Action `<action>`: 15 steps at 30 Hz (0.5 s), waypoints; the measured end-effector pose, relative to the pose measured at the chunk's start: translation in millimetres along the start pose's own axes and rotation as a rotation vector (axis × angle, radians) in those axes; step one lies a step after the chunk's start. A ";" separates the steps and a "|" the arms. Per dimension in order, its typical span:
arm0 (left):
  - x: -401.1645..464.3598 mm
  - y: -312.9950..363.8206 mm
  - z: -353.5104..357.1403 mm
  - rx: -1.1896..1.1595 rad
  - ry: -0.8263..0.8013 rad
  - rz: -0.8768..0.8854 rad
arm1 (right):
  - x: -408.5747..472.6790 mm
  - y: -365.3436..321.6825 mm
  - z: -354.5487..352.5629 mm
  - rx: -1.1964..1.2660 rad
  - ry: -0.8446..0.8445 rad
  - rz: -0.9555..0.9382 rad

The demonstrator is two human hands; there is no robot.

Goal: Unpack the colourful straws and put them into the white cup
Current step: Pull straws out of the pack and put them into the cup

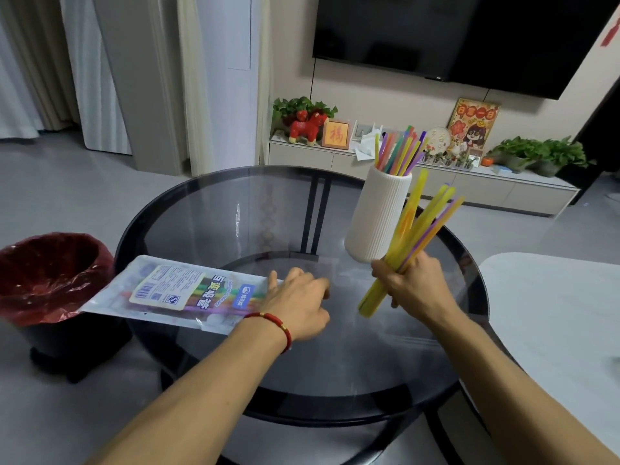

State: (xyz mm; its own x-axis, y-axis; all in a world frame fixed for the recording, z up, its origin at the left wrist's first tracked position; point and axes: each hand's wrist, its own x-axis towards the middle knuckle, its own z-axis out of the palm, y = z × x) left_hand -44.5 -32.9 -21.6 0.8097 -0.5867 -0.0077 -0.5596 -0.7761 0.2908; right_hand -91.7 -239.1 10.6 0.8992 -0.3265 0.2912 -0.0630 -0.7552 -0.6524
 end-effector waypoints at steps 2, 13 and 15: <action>0.0 0.9 -1.3 -0.005 0.019 0.001 | -0.4 7.0 -0.9 0.024 -0.001 -0.003; 0.1 19.2 -21.6 -0.523 0.489 0.029 | 15.9 1.1 -35.0 0.517 0.225 0.087; 0.4 19.6 -24.3 -0.586 0.509 0.008 | 34.6 -12.3 -52.4 0.644 0.302 0.080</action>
State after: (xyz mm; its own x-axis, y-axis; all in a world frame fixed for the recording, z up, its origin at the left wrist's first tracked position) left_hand -50.9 -42.7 7.4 0.8668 -0.3033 0.3958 -0.4959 -0.4402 0.7486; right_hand -82.5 -270.9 65.3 0.7377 -0.5800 0.3456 0.2283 -0.2674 -0.9361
